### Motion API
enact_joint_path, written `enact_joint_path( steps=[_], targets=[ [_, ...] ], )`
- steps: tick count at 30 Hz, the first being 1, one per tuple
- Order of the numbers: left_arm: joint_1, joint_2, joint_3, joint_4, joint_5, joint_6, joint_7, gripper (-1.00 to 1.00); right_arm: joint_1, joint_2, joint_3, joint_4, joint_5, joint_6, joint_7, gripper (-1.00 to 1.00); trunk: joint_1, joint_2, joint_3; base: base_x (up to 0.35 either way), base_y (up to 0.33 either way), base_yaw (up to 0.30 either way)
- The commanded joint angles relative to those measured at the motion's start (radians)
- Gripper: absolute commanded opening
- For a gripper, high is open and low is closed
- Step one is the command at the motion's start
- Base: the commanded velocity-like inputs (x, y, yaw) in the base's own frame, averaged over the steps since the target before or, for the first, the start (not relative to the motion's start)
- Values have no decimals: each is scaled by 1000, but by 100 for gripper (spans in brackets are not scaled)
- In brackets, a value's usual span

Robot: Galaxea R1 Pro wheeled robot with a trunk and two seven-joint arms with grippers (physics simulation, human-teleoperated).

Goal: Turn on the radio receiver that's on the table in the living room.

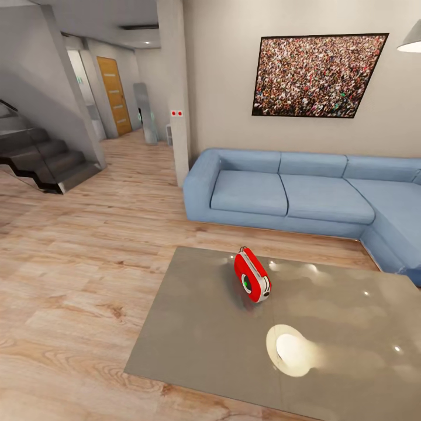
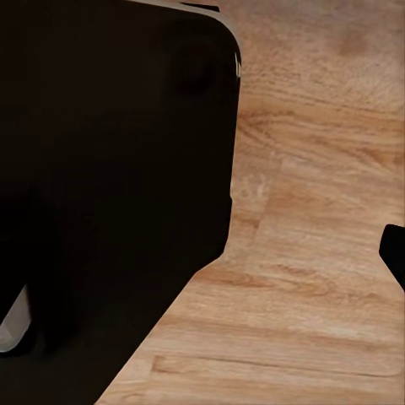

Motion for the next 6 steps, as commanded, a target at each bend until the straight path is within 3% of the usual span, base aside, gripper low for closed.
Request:
enact_joint_path(
  steps=[1,6],
  targets=[
    [0,0,0,0,0,0,0,-100,0,0,0,0,0,0,0,100,0,0,0,0,0,0],
    [0,0,0,0,1,0,0,-100,0,0,0,0,0,0,0,100,0,0,0,0,0,0]
  ],
)
